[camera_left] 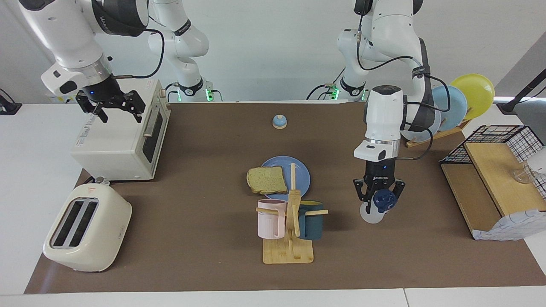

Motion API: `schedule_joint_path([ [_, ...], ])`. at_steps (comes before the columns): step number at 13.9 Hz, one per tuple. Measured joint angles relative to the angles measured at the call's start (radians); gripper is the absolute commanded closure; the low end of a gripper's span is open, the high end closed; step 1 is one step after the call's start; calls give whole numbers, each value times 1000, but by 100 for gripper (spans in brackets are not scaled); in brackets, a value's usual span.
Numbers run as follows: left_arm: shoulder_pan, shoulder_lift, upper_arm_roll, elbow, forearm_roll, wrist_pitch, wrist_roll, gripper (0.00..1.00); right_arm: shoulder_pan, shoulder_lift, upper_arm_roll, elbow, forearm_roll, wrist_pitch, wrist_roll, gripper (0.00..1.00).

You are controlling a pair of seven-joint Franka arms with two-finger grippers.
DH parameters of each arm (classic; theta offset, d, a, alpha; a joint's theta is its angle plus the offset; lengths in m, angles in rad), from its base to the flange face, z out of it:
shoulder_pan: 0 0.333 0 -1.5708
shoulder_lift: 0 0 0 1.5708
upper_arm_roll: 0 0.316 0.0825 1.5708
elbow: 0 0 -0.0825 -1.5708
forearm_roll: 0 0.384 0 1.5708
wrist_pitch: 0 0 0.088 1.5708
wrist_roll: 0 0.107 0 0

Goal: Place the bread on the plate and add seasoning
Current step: 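Carry the bottle back toward the mug rack with the left gripper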

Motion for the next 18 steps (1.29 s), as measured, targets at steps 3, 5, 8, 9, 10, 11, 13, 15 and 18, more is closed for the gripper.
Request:
schedule_joint_path([
  [3, 24, 26, -1, -30, 0, 152, -57, 100, 0, 0, 0, 0, 0, 0, 0, 0],
  [5, 34, 69, -1, -33, 0, 243, -78, 100, 0, 0, 0, 0, 0, 0, 0, 0],
  [8, 41, 146, -3, -35, 0, 375, -82, 100, 0, 0, 0, 0, 0, 0, 0, 0],
  [9, 43, 184, -3, -36, 0, 449, -84, 100, 0, 0, 0, 0, 0, 0, 0, 0],
  [10, 46, 222, -2, -36, -1, 511, -85, 100, 0, 0, 0, 0, 0, 0, 0, 0],
  [11, 51, 248, -2, -36, -2, 545, -85, 100, 0, 0, 0, 0, 0, 0, 0, 0],
  [13, 60, 267, -2, -35, -2, 561, -84, 100, 0, 0, 0, 0, 0, 0, 0, 0],
  [15, 61, 267, -3, -35, -1, 561, -80, 100, 0, 0, 0, 0, 0, 0, 0, 0],
  [18, 61, 268, -3, -35, -1, 546, -25, 100, 0, 0, 0, 0, 0, 0, 0, 0],
])
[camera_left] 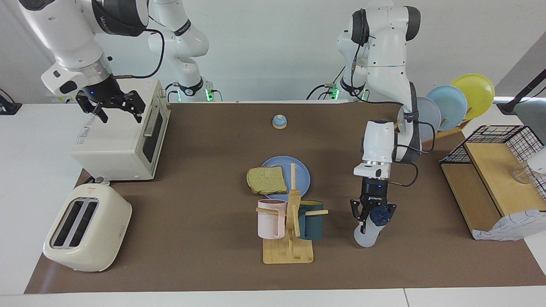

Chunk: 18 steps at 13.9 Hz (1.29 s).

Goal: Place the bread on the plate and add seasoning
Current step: 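Carry the bottle back toward the mug rack with the left gripper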

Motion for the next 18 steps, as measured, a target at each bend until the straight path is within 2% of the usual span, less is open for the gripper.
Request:
schedule_joint_path([
  [5, -1, 8, -2, 0, 0, -13, 14, 100, 0, 0, 0, 0, 0, 0, 0, 0],
  [7, -1, 9, -2, 0, 0, -16, 14, 83, 0, 0, 0, 0, 0, 0, 0, 0],
  [10, -1, 9, -2, 0, 0, -21, 14, 48, 0, 0, 0, 0, 0, 0, 0, 0],
  [12, -1, 9, -2, 0, 0, -23, 14, 11, 0, 0, 0, 0, 0, 0, 0, 0],
  [14, 0, 9, -2, 0, 0, -25, 14, 0, 0, 0, 0, 0, 0, 0, 0, 0],
  [18, 0, 9, -1, 0, 0, -35, 14, 0, 0, 0, 0, 0, 0, 0, 0, 0],
])
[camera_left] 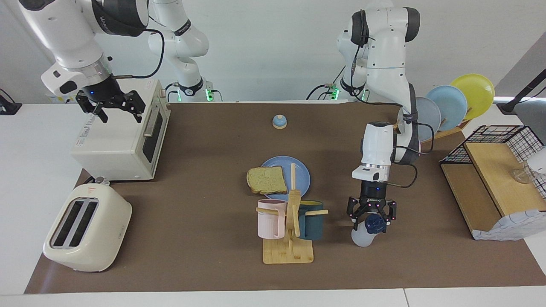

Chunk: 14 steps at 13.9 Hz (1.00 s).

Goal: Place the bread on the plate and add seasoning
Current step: 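Carry the bottle back toward the mug rack with the left gripper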

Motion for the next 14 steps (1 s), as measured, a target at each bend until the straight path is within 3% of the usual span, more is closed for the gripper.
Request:
schedule_joint_path([
  [8, 1, 0, 0, -7, 0, -2, 0, 0, 0, 0, 0, 0, 0, 0, 0, 0],
  [14, -3, -16, -2, -123, 0, 77, -5, 0, 0, 0, 0, 0, 0, 0, 0, 0],
])
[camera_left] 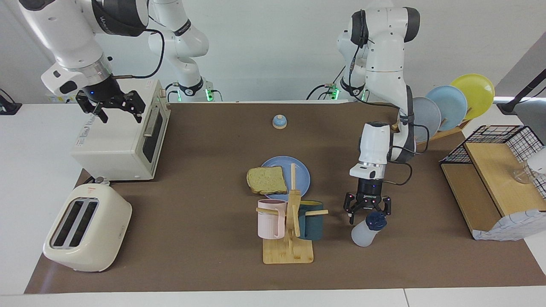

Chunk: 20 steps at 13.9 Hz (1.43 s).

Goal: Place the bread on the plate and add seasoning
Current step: 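Carry the bottle back toward the mug rack with the left gripper, then set the bottle down beside the mug rack and open the left gripper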

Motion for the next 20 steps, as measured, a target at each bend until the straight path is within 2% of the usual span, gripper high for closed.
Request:
schedule_joint_path([
  [3, -6, -82, -4, -76, 0, 2, 0, 0, 0, 0, 0, 0, 0, 0, 0, 0],
  [6, -57, -170, -10, -157, 0, -27, -21, 0, 0, 0, 0, 0, 0, 0, 0, 0],
  [10, -157, -230, -11, -166, 0, -155, -113, 0, 0, 0, 0, 0, 0, 0, 0, 0],
  [14, -194, -338, -11, -136, 0, -395, -158, 0, 0, 0, 0, 0, 0, 0, 0, 0],
  [17, -199, -430, -13, -76, 0, -643, -159, 0, 0, 0, 0, 0, 0, 0, 0, 0],
  [20, -200, -490, -21, 21, -2, -912, -159, 0, 0, 0, 0, 0, 0, 0, 0, 0],
])
